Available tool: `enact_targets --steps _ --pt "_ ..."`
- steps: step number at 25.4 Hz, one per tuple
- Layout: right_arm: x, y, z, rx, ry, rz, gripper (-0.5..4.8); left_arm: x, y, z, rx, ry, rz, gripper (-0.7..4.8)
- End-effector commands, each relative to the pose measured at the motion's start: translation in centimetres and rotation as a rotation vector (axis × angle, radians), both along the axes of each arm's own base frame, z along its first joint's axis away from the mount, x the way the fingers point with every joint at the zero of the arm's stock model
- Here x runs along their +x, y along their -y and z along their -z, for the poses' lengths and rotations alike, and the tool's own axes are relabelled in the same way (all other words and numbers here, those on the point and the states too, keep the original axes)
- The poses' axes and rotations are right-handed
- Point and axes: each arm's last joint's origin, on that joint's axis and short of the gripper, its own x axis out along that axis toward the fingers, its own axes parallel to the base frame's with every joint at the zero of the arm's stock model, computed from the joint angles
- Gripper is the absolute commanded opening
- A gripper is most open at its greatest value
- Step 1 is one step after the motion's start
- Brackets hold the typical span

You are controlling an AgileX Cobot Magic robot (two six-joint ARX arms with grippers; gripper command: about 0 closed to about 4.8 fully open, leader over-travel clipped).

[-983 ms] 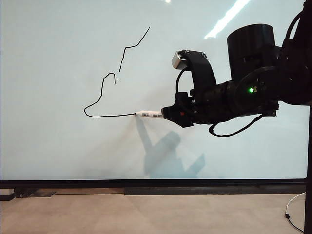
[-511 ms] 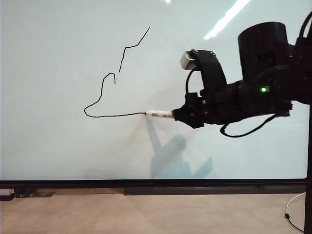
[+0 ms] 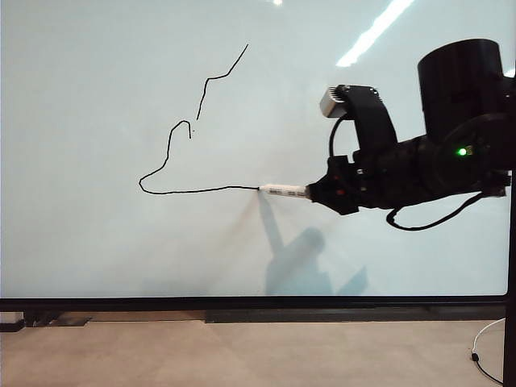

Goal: Pick up the pen on the shelf to the right of the whiteboard and draw a triangle.

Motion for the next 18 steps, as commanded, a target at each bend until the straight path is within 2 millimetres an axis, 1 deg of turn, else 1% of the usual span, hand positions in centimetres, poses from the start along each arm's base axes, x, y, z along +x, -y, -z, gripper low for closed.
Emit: enact_targets --steps 1,6,10,18 --pt "0.5 1.1 -1.1 0.027 0.053 0.115 -0.09 0.0 0.0 -0.2 0.001 0.012 0.003 -0.05" --pt "0.1 2.3 -1.2 0.024 0.056 0.13 -0.09 0.0 0.0 -0.2 0.001 0.012 0.003 -0.05" --pt "-0.2 3.7 -1.0 0.024 0.054 0.157 -0.09 0.0 0.0 -0.2 0.001 0.012 0.003 -0.05" --pt "-0.7 4.7 -0.5 0.023 0.053 0.184 -0.09 0.0 0.0 -0.2 0.001 0.012 0.003 -0.05"
